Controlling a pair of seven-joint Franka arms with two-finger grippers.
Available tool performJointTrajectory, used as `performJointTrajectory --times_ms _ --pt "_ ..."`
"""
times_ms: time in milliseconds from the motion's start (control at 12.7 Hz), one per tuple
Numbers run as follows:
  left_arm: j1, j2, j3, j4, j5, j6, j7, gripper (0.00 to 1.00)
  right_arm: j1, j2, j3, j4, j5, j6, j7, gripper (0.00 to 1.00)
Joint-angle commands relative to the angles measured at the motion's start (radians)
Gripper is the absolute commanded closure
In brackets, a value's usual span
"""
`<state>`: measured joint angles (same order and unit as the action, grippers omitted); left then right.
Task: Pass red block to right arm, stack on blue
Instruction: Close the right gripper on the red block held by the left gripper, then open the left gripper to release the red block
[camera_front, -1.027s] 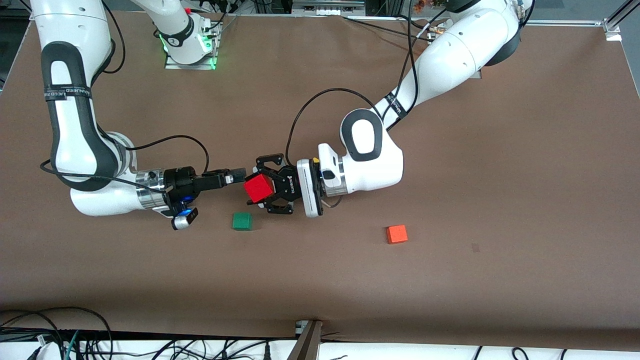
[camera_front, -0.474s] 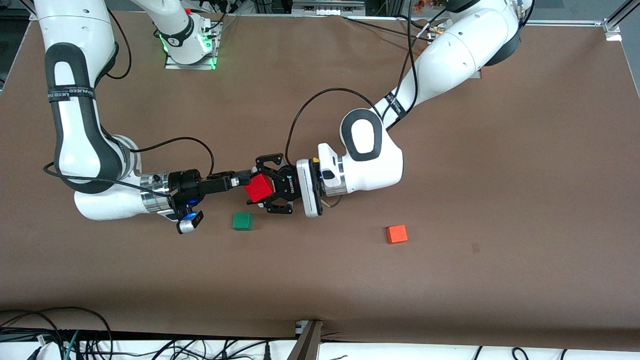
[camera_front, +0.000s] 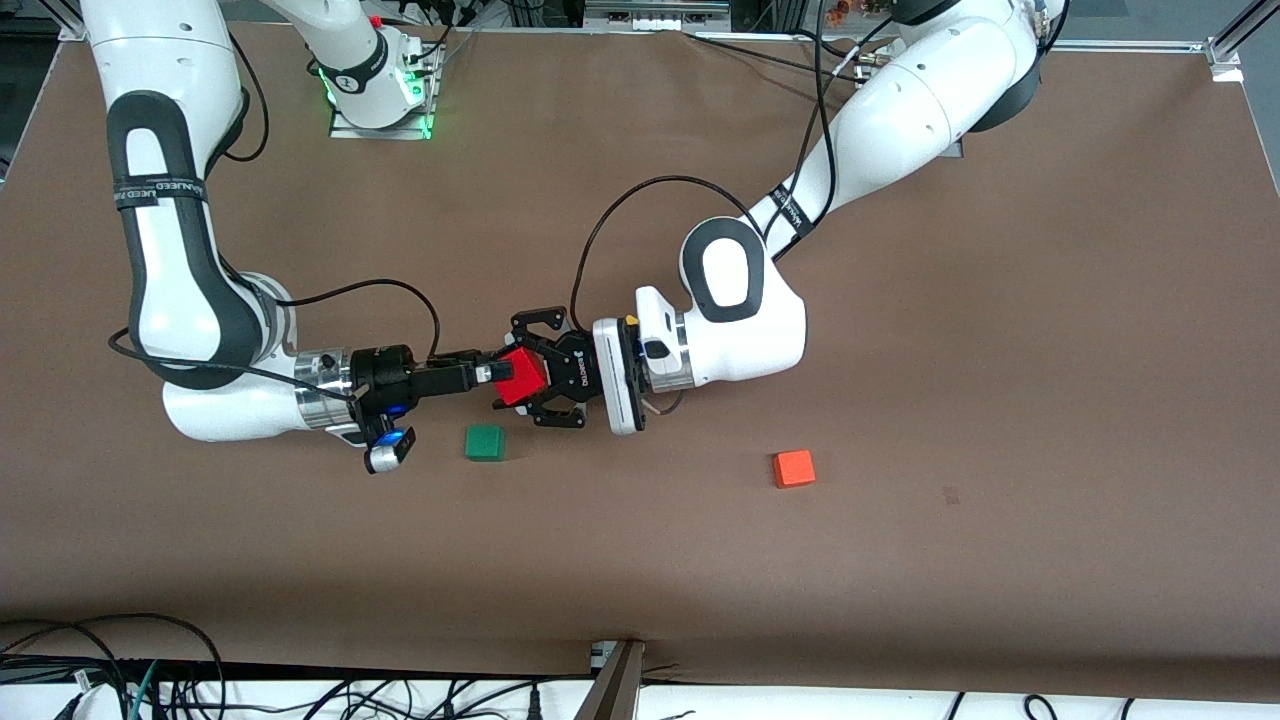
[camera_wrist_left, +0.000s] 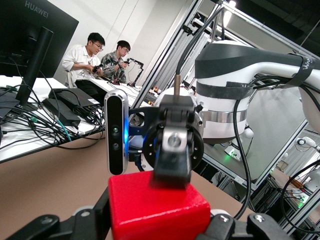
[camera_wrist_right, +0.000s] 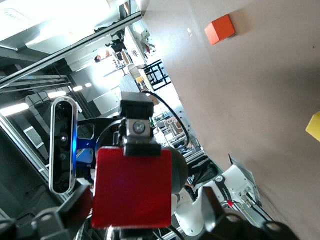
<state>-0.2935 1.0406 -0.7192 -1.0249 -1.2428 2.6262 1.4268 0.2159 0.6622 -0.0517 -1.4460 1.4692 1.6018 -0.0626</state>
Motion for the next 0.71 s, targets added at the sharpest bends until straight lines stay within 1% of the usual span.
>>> performJointTrajectory --times_ms 0,79,158,237,632 --pt "-0.013 -0.007 0.01 0.02 -0.023 0.008 -0.002 1.0 0.005 0.017 0.007 0.038 0.017 0.009 0.02 0.54" --pt "-0.015 -0.007 0.01 0.02 -0.023 0.008 -0.003 1.0 0.005 0.017 0.006 0.044 0.017 0.007 0.02 0.79" --pt "-0.015 -0.007 0.01 0.02 -0.023 0.008 -0.002 1.0 0.003 0.017 0.006 0.045 0.017 0.0 0.021 0.96" --pt "-0.015 -0.005 0.01 0.02 -0.023 0.008 -0.002 1.0 0.003 0.016 0.006 0.048 0.017 -0.002 0.021 0.99" --pt "-0.013 -0.005 0.014 0.02 -0.02 0.006 0.0 1.0 -0.003 0.013 0.004 0.052 0.017 -0.003 0.021 0.99"
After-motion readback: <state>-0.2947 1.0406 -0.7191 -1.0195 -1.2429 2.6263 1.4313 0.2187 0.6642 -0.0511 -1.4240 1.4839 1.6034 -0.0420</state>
